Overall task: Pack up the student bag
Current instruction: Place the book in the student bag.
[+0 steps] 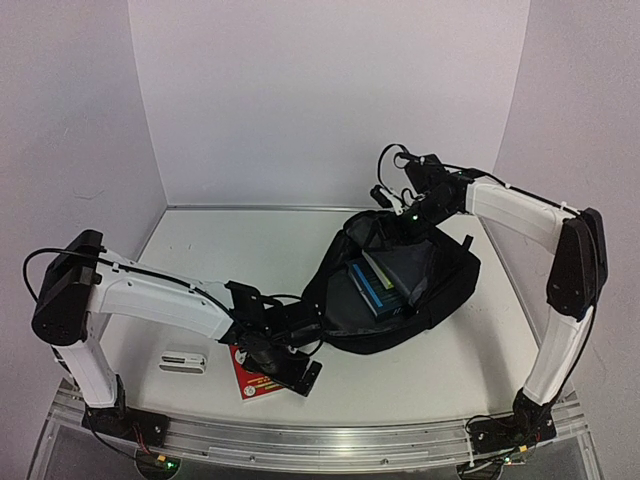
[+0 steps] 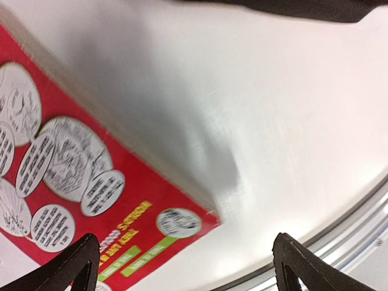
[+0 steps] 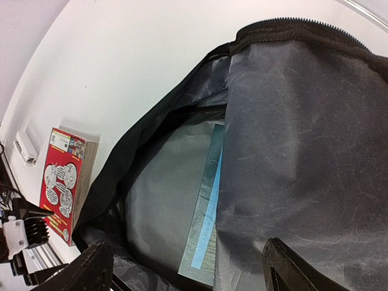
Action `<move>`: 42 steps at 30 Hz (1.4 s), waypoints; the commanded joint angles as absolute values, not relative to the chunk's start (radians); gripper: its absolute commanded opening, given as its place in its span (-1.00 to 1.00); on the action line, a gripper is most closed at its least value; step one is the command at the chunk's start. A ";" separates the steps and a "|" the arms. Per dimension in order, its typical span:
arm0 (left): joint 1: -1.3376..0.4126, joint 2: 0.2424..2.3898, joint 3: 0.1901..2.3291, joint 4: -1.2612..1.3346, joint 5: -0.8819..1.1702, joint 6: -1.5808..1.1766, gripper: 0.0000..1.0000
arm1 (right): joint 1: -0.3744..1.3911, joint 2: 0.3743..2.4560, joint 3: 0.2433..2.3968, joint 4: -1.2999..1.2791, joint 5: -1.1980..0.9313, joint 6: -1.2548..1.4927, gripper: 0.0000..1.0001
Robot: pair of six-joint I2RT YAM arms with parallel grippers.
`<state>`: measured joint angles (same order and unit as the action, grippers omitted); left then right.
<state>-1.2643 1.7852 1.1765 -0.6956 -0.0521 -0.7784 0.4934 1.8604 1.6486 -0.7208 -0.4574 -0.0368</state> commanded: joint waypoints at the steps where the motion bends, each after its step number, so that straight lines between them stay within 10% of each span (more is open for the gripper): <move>1: -1.269 1.749 1.137 -0.772 -0.067 -0.789 0.99 | 0.499 1.802 1.644 -0.722 -0.490 -0.037 0.71; 20: -1.056 1.821 1.161 -0.691 -0.245 -0.726 0.99 | 0.511 1.731 1.683 -0.695 -0.658 -0.008 0.71; 42: -0.521 1.614 1.076 -0.324 0.090 -0.644 0.97 | 0.803 1.841 1.606 -0.585 -0.613 0.121 0.48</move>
